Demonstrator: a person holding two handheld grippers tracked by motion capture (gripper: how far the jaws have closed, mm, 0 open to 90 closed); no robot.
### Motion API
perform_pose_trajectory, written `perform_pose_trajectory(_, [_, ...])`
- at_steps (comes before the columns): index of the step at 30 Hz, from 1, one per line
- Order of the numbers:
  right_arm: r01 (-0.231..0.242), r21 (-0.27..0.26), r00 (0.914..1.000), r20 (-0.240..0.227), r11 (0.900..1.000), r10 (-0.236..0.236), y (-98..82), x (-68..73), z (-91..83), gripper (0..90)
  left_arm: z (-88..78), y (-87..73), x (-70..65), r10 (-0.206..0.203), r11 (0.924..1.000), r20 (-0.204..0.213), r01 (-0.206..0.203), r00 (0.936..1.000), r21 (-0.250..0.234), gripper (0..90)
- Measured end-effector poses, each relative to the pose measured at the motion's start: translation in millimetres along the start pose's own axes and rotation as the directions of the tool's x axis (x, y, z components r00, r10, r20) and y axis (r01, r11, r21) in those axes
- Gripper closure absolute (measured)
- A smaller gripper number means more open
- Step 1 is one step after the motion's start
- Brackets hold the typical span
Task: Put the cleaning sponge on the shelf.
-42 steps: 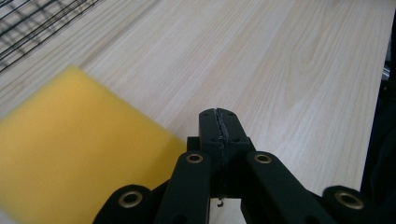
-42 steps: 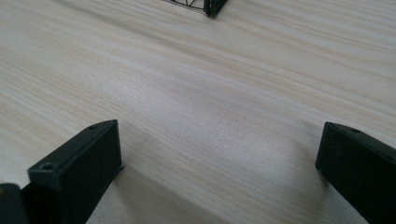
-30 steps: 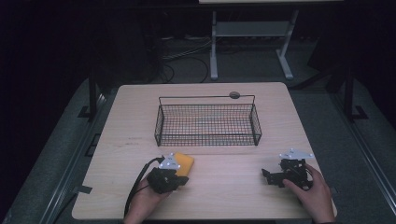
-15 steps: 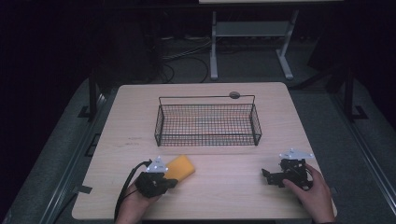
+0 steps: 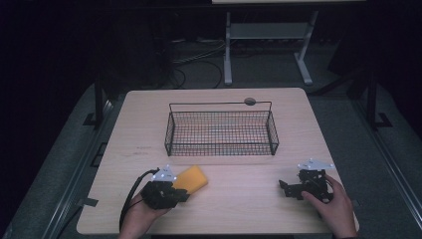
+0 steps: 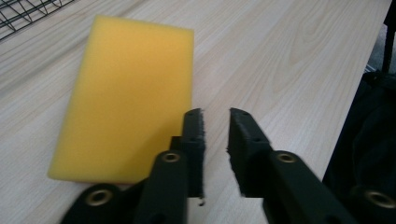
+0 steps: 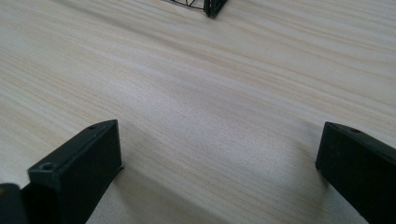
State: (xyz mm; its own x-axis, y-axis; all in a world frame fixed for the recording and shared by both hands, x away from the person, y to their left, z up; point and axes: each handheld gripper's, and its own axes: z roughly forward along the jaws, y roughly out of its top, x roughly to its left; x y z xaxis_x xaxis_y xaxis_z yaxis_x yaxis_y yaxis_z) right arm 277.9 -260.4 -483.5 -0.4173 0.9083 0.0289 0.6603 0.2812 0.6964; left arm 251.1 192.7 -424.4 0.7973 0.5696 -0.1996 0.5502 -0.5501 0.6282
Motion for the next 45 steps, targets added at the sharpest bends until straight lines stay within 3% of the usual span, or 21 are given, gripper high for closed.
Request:
perform_pose_trajectory(1, [0.0, 0.0, 1.0, 0.0, 1.0, 0.0, 0.0, 0.0, 0.0, 0.0, -1.8, 1.2, 1.8, -0.012, 0.9999, 0.004, 0.012, 0.9999, 0.002, 64.7])
perform_pose_trajectory(5, [0.002, -0.001, 1.0, 0.0, 1.0, -0.002, -0.1, -0.2, 0.1, 0.0, -3.9, 3.5, 4.5, -0.01, 0.9998, -0.006, 0.01, 0.9999, 0.02, 51.0])
perform_pose_trajectory(6, [0.002, -0.001, 1.0, 0.0, 1.0, -0.002, -0.1, -0.2, 0.1, 0.0, -4.6, 4.6, 5.5, -0.007, 0.9997, -0.011, 0.007, 0.9999, 0.023, 51.0])
perform_pose_trajectory(7, [0.002, -0.001, 1.0, 0.0, 1.0, -0.002, -0.1, -0.2, 0.0, 0.0, -6.0, 6.8, 7.0, -0.001, 0.9995, -0.026, 0.002, 0.9997, 0.032, 43.0])
perform_pose_trajectory(9, [0.002, 0.0, 1.0, 0.0, 1.0, -0.002, 0.0, -0.2, 0.0, 0.0, -7.2, 9.0, 8.4, 0.001, 0.9993, -0.043, 0.001, 0.9991, 0.037, 39.5])
perform_pose_trajectory(10, [0.003, 0.0, 1.0, 0.0, 1.0, -0.003, -0.1, -0.3, 0.0, 0.0, -8.5, 11.4, 10.6, 0.005, 0.999, -0.056, -0.002, 0.9984, 0.044, 33.7])
perform_pose_trajectory(13, [0.002, -0.001, 1.0, 0.0, 1.0, -0.002, -0.1, -0.2, 0.1, 0.0, -9.9, 14.5, 12.9, 0.012, 0.9987, -0.07, -0.009, 0.9975, 0.05, 27.2])
perform_pose_trajectory(15, [0.002, -0.001, 1.0, 0.0, 1.0, -0.002, 0.0, -0.2, 0.1, 0.0, -12.1, 19.2, 16.3, 0.031, 0.9978, -0.101, -0.025, 0.9944, 0.062, 23.3])
perform_pose_trajectory(21, [0.003, 0.0, 1.0, 0.0, 1.0, -0.003, 0.0, -0.2, 0.0, 0.0, -14.1, 23.8, 20.4, 0.041, 0.9972, -0.127, -0.032, 0.9911, 0.068, 13.7])
perform_pose_trajectory(25, [0.002, 0.0, 1.0, 0.0, 1.0, -0.002, 0.0, -0.2, 0.1, 0.0, -12.2, 27.4, 21.7, 0.054, 0.9949, -0.138, -0.041, 0.989, 0.092, 12.5])
perform_pose_trajectory(29, [0.002, 0.0, 1.0, 0.0, 1.0, -0.002, 0.0, -0.2, 0.0, 0.0, -5.7, 37.4, 23.2, 0.089, 0.9872, -0.147, -0.068, 0.9851, 0.145, 12.5])
perform_pose_trajectory(34, [0.002, 0.0, 1.0, 0.0, 1.0, -0.002, 0.0, -0.2, 0.0, 0.0, 0.2, 44.6, 23.5, 0.104, 0.9813, -0.14, -0.079, 0.9846, 0.176, 12.5])
perform_pose_trajectory(38, [0.002, 0.0, 1.0, 0.0, 1.0, -0.002, 0.0, -0.2, 0.0, 0.0, 8.9, 51.2, 24.0, 0.119, 0.9734, -0.132, -0.089, 0.9842, 0.211, 12.6])
perform_pose_trajectory(40, [0.002, -0.001, 1.0, 0.0, 1.0, -0.002, 0.0, -0.2, 0.1, 0.0, 16.3, 54.7, 24.6, 0.126, 0.9657, -0.137, -0.089, 0.9826, 0.244, 12.6])
perform_pose_trajectory(44, [0.002, -0.001, 1.0, 0.0, 1.0, -0.002, 0.0, -0.2, 0.1, 0.0, 23.7, 56.4, 25.8, 0.122, 0.9605, -0.134, -0.083, 0.9834, 0.265, 12.7])
perform_pose_trajectory(45, [0.002, -0.001, 1.0, 0.0, 1.0, -0.002, 0.0, -0.2, 0.1, 0.0, 29.1, 57.2, 25.7, 0.129, 0.9557, -0.132, -0.087, 0.9829, 0.281, 12.7])
